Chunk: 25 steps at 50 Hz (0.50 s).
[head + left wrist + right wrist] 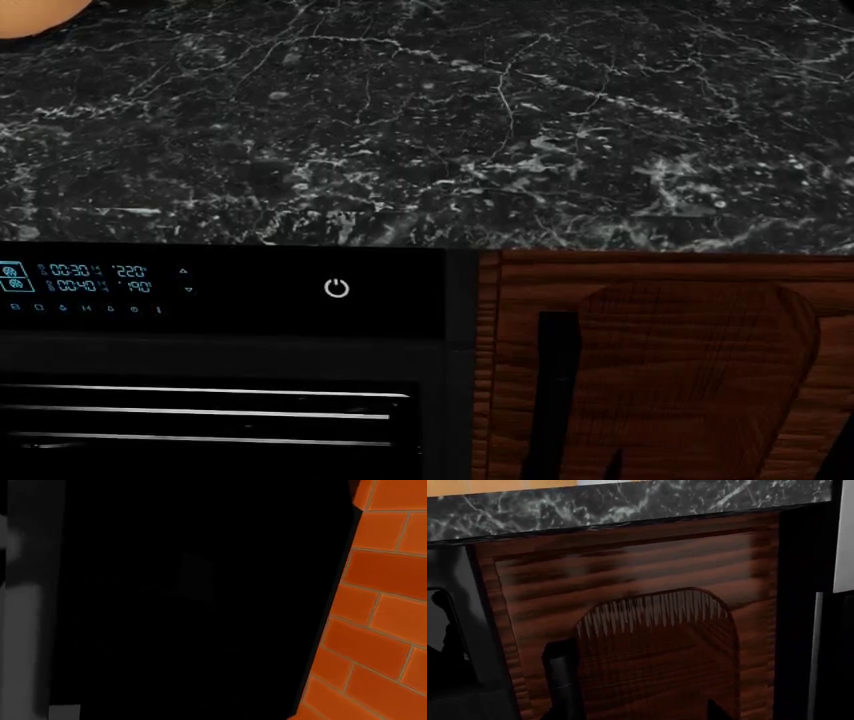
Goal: Open the dishwasher door
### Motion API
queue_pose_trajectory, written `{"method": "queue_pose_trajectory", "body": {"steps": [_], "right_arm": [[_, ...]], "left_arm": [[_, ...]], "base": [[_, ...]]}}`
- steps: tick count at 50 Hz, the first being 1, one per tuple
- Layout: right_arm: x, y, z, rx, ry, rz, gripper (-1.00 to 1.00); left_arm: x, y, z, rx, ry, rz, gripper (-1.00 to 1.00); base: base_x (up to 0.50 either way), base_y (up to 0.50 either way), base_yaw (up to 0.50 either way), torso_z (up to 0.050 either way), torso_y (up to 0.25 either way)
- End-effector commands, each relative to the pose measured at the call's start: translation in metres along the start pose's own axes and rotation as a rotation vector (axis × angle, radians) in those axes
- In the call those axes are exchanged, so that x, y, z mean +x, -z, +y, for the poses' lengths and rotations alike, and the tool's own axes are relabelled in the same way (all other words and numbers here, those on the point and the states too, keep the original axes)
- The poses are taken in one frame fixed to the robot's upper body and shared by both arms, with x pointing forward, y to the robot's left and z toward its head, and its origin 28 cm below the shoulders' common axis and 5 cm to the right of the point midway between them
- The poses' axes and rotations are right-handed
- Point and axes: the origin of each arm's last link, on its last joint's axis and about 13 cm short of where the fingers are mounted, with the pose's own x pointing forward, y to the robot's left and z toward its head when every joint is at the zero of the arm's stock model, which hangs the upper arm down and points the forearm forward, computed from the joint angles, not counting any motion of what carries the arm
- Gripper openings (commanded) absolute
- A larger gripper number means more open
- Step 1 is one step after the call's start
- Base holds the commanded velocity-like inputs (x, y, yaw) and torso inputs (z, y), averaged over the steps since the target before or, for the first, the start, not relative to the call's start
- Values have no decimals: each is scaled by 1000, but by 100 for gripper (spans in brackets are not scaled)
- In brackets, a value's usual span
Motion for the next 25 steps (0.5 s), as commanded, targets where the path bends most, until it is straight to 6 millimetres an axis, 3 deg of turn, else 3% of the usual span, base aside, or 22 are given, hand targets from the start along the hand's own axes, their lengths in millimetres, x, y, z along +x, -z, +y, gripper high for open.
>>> {"method": "queue_pose_trajectory", "body": {"steps": [1,25], "right_arm": [[2,0,1,2,-6,0,100],[2,-2,0,5,2,-9,100]], "left_arm": [[-18,-1,-18,-26,-45,-24,-100],[-48,4,-72,-145,156,-34,-100]], "base": [[0,0,0,0,0],[0,0,1,0,0]]}}
